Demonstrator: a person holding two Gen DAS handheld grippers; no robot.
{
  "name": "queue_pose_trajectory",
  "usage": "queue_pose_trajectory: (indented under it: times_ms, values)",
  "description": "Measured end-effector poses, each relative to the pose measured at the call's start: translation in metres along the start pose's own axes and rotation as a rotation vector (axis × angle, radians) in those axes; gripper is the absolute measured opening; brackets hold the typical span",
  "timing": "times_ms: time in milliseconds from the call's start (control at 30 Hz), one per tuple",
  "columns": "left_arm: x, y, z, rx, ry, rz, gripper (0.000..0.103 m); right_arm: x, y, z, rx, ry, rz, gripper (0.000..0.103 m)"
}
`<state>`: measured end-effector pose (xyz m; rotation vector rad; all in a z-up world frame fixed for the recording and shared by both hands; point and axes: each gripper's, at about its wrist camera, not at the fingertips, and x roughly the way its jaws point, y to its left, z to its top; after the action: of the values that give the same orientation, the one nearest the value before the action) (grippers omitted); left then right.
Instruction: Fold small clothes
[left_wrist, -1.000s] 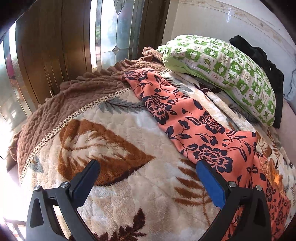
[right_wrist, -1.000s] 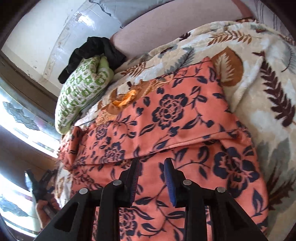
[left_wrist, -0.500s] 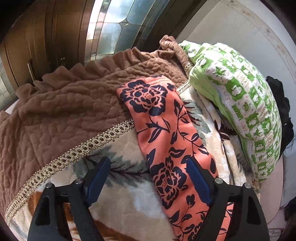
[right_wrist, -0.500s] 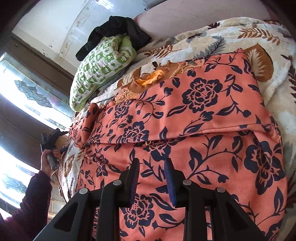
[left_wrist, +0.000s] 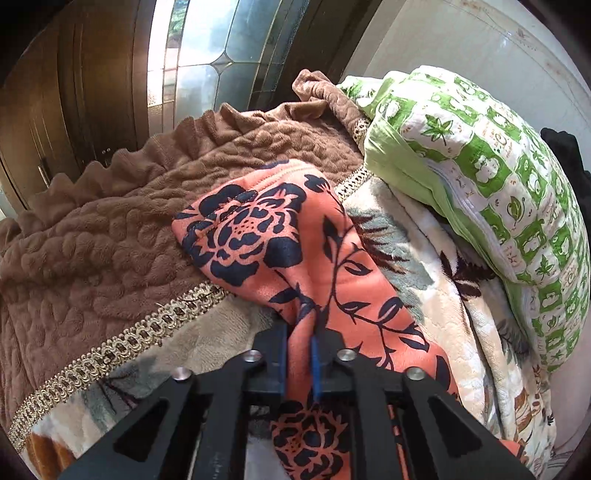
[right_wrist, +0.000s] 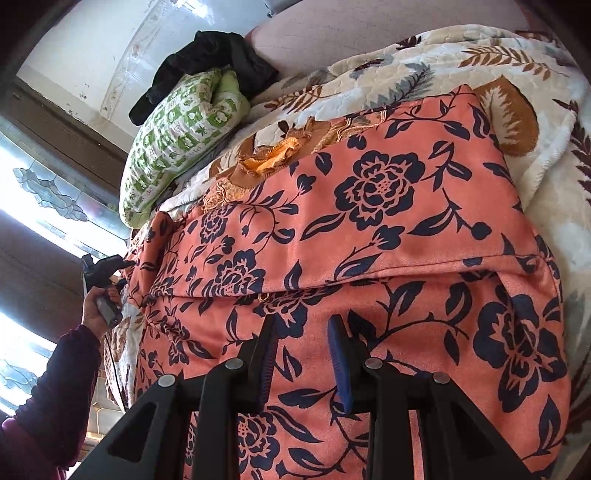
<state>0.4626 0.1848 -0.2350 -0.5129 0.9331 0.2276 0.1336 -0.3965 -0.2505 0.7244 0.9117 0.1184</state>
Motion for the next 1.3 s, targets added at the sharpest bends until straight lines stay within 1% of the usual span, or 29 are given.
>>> queue_pose_trajectory:
  times_ms: [100, 200, 333, 433, 567, 700, 800, 900, 933, 967, 1000, 1033, 1067, 1133, 1167, 1200, 1233, 1267, 1300]
  values:
    - [-0.019, -0.007, 0.000, 0.024, -0.059, -0.011, 0.009, -0.007, -0.003, 0.003, 0.008, -0.036, 0.000, 0.031]
    - [-0.053, -0.027, -0.001, 0.069, -0.109, -0.057, 0.009, -0.016, -0.005, 0.006, 0.013, -0.071, -0.002, 0.031]
    - [-0.103, -0.079, -0.014, 0.195, -0.135, -0.124, 0.009, -0.033, -0.014, 0.011, 0.052, -0.134, -0.009, 0.031]
    - [-0.145, -0.130, -0.038, 0.317, -0.151, -0.196, 0.009, -0.048, -0.028, 0.016, 0.126, -0.181, 0.001, 0.031]
    - [-0.195, -0.205, -0.091, 0.495, -0.143, -0.279, 0.009, -0.071, -0.051, 0.023, 0.233, -0.252, 0.020, 0.031]
    - [-0.229, -0.272, -0.161, 0.660, -0.099, -0.347, 0.009, -0.091, -0.074, 0.029, 0.324, -0.325, 0.031, 0.031]
    - [-0.241, -0.315, -0.217, 0.743, -0.040, -0.397, 0.009, -0.105, -0.090, 0.031, 0.386, -0.376, 0.045, 0.031]
    - [-0.243, -0.346, -0.273, 0.788, 0.067, -0.456, 0.010, -0.116, -0.103, 0.032, 0.424, -0.415, 0.044, 0.031]
    - [-0.242, -0.354, -0.292, 0.798, 0.116, -0.466, 0.015, -0.118, -0.106, 0.032, 0.437, -0.422, 0.046, 0.031]
    - [-0.239, -0.360, -0.309, 0.805, 0.177, -0.476, 0.024, -0.119, -0.110, 0.031, 0.449, -0.425, 0.050, 0.031]
    - [-0.238, -0.364, -0.326, 0.821, 0.241, -0.484, 0.049, -0.120, -0.112, 0.031, 0.457, -0.426, 0.052, 0.031]
    - [-0.238, -0.366, -0.338, 0.843, 0.282, -0.495, 0.066, -0.120, -0.115, 0.031, 0.463, -0.425, 0.049, 0.031]
    - [-0.243, -0.364, -0.348, 0.869, 0.289, -0.511, 0.069, -0.120, -0.117, 0.032, 0.468, -0.420, 0.047, 0.031]
    - [-0.254, -0.357, -0.354, 0.925, 0.234, -0.534, 0.070, -0.118, -0.120, 0.031, 0.479, -0.399, 0.056, 0.031]
    - [-0.258, -0.351, -0.351, 0.944, 0.202, -0.538, 0.072, -0.116, -0.121, 0.031, 0.484, -0.387, 0.064, 0.033]
    - [-0.261, -0.346, -0.346, 0.948, 0.172, -0.541, 0.077, -0.113, -0.121, 0.030, 0.486, -0.375, 0.072, 0.041]
    - [-0.262, -0.337, -0.337, 0.935, 0.141, -0.540, 0.081, -0.111, -0.120, 0.030, 0.487, -0.366, 0.081, 0.051]
    - [-0.260, -0.326, -0.326, 0.910, 0.110, -0.530, 0.083, -0.109, -0.118, 0.028, 0.488, -0.363, 0.093, 0.072]
    - [-0.257, -0.313, -0.316, 0.881, 0.082, -0.515, 0.085, -0.106, -0.116, 0.027, 0.490, -0.368, 0.104, 0.074]
